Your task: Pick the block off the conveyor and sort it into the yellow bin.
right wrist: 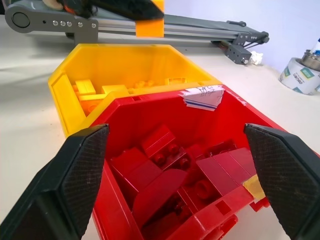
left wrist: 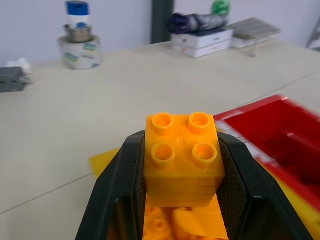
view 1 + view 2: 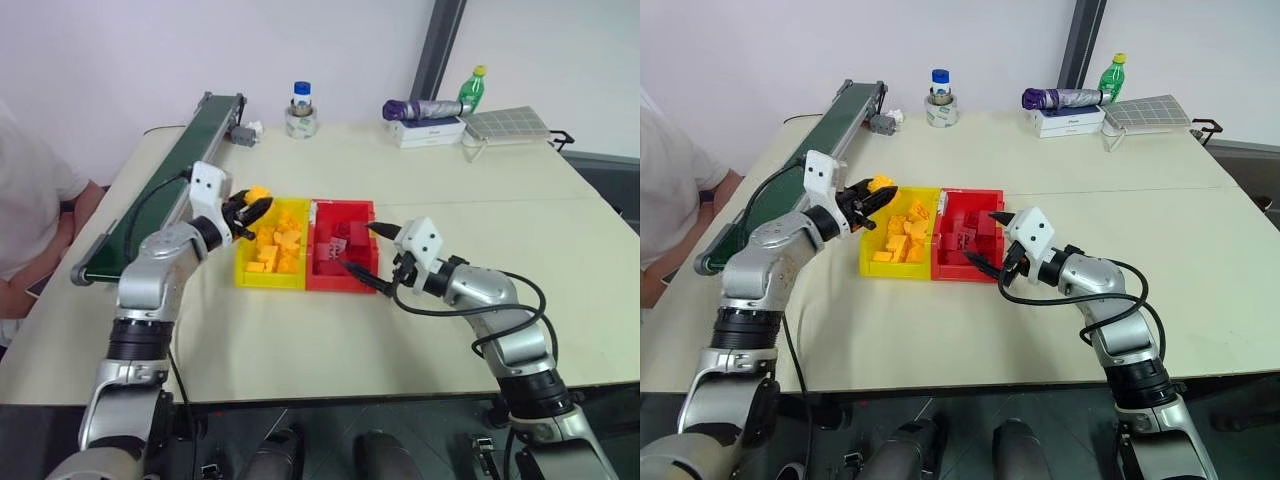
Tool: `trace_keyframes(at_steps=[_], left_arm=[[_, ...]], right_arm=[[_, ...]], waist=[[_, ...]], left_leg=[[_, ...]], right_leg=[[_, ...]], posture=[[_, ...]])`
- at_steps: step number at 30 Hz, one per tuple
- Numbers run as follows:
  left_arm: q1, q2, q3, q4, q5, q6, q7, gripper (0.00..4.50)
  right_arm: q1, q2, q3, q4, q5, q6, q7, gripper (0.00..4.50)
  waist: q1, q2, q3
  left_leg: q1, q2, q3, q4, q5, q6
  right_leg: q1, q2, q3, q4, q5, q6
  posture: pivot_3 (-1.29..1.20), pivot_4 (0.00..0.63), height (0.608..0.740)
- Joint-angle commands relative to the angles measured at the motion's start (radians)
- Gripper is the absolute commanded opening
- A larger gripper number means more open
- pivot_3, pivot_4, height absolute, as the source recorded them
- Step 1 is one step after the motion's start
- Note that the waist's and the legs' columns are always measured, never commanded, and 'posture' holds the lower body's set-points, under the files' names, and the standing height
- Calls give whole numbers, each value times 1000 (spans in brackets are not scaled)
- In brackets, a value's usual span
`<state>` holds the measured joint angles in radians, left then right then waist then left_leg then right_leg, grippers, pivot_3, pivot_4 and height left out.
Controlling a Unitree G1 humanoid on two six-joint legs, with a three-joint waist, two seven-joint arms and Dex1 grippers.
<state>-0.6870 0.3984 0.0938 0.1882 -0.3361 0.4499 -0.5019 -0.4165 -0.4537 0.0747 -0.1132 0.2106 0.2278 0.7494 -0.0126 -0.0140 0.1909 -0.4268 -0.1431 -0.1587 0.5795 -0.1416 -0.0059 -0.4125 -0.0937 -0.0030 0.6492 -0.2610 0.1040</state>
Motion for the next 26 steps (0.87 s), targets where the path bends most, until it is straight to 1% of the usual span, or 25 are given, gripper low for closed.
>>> trace_keyframes(at_steps=[1,2,5,6,8,10,14,16,19,24,26], left_arm=[[-42,-36,12,2,-13,-27,6,2370],[-43,-41,3,-2,-1,-36,8,2731],[-37,-33,0,-15,9,-34,-5,4262],[-33,-19,12,-17,21,-52,2,4453],[-24,12,36,-27,28,-71,1,4453],[-4,44,93,-79,-40,-55,-43,4453],[62,151,189,-176,-139,22,-112,4453],[119,210,232,-210,-183,43,-167,4453],[219,286,266,-247,-189,70,-199,4453],[303,327,335,-245,-200,64,-193,4453],[337,337,356,-235,-200,30,-221,4453]], right_arm=[[-9,-2,-13,-46,4,-14,-11,4500],[-10,-2,-12,-47,4,-14,-12,4500],[-10,-5,-14,-46,3,-16,-14,4500],[-10,-4,-15,-46,4,-17,-15,4500],[-9,-3,-15,-45,4,-19,-16,4500],[-8,-1,-12,-43,4,-22,-16,4500],[-14,-1,-11,-29,6,-29,-8,4500],[-20,-3,-9,-19,6,-35,-1,4500],[-31,-1,-9,-2,6,-45,5,4500],[-36,10,-2,9,4,-57,7,4500],[-46,15,1,19,4,-62,9,4500]], waist=[[3,0,0],[4,0,0],[1,0,0],[-1,0,0],[-5,0,0],[-7,0,0],[-6,0,0],[-6,0,0],[-3,0,0],[5,0,0],[4,0,0]], left_leg=[[0,0,0,0,0,0],[0,0,0,0,0,0],[0,0,0,0,0,0],[0,0,0,0,0,0],[0,0,0,0,0,0],[0,0,0,0,0,0],[0,0,0,-1,0,0],[0,0,0,-1,0,0],[0,0,0,-1,-1,-2],[0,0,0,0,-1,-2],[0,0,0,0,-1,-2]], right_leg=[[0,0,0,0,0,0],[0,0,0,-1,0,0],[1,0,0,-1,0,0],[1,0,0,-1,0,0],[0,0,0,0,0,0],[0,0,0,0,0,0],[-1,0,0,0,0,0],[-1,0,0,0,0,0],[0,0,0,0,0,0],[0,0,0,0,-2,-4],[0,0,0,-1,-2,-5]], posture=[[0,150,740],[0,150,740],[0,150,740],[0,150,740],[0,150,740],[0,150,740],[0,150,740],[0,150,740],[0,150,740],[0,150,740],[0,150,740]])
